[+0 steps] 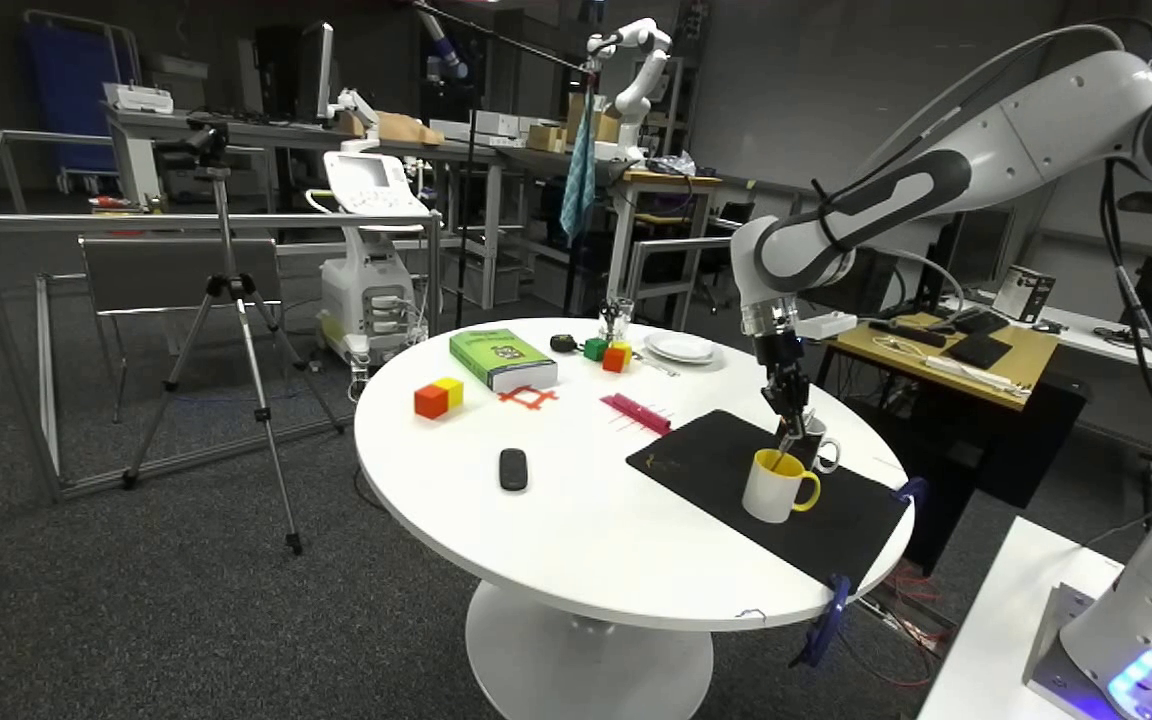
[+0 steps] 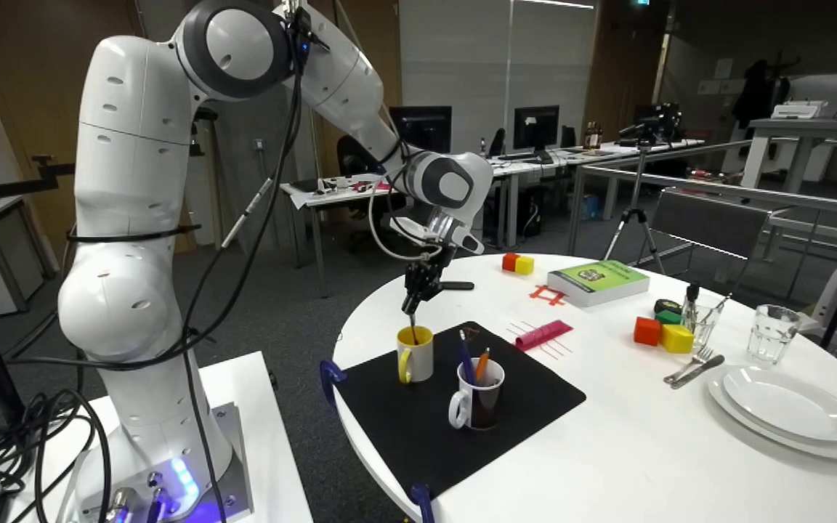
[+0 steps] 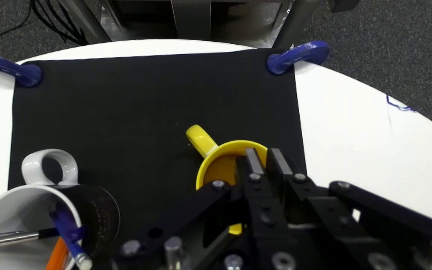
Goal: Pick up the black pen from the black and white mug and put it in the yellow and white mug
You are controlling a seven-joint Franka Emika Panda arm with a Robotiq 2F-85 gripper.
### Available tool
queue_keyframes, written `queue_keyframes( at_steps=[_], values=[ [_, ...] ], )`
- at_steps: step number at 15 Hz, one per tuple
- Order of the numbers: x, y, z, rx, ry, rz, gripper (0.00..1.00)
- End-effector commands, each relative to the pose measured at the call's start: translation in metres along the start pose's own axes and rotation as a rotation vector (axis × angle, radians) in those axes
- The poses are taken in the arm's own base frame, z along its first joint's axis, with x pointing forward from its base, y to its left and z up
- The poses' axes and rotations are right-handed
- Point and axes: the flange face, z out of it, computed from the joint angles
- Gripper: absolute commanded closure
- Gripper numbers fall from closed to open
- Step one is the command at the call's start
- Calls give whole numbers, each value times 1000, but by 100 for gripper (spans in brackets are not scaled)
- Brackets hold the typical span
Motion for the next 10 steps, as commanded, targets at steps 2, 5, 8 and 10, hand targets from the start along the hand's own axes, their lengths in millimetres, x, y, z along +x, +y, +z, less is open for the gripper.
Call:
queue_keyframes(
  at_steps=[2, 5, 8, 10],
  values=[
    [11, -5, 4, -30, -70, 27, 97],
    [17, -6, 9, -40, -92, 46, 97],
    [25, -8, 12, -50, -95, 65, 97],
    [28, -9, 14, -57, -94, 80, 64]
  ],
)
